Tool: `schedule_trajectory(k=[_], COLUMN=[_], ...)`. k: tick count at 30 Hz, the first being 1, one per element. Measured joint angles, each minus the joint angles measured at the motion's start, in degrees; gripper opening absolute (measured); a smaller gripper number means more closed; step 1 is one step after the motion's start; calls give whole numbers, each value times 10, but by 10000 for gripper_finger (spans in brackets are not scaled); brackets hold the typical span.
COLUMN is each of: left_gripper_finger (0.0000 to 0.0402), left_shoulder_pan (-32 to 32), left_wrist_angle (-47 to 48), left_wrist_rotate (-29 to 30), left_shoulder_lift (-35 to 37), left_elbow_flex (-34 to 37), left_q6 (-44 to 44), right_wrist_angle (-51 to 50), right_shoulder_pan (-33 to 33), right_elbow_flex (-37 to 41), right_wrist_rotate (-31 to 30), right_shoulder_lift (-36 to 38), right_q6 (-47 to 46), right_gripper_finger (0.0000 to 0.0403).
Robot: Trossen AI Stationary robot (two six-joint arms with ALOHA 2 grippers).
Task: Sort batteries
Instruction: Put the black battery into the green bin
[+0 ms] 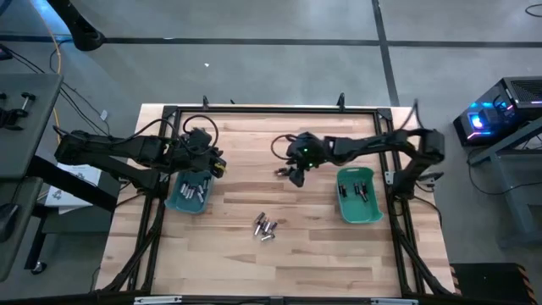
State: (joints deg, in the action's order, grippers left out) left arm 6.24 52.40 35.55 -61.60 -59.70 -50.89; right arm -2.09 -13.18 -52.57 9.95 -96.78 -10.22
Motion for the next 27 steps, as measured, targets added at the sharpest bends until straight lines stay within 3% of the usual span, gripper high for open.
schedule_trajectory(k=[3,7,14,27], left_gripper_finger=[85,85,85,85], left_shoulder_pan=[0,0,0,0], left_wrist_angle=[0,0,0,0], left_wrist_rotate=[0,0,-2,-3], left_shoulder_lift=[0,0,0,0], left_elbow_flex=[0,0,0,0], left_q6=[0,0,-1,-1], right_wrist_angle=[-16,-25,-33,-29], right_shoulder_pan=[-1,1,2,41], right_elbow_flex=[-11,-21,-22,-23], right_wrist_rotate=[-18,-43,-38,-47], right_shoulder_lift=[-32,-61,-85,-100], right_q6=[52,102,103,120], right_gripper_finger=[253,254,243,175])
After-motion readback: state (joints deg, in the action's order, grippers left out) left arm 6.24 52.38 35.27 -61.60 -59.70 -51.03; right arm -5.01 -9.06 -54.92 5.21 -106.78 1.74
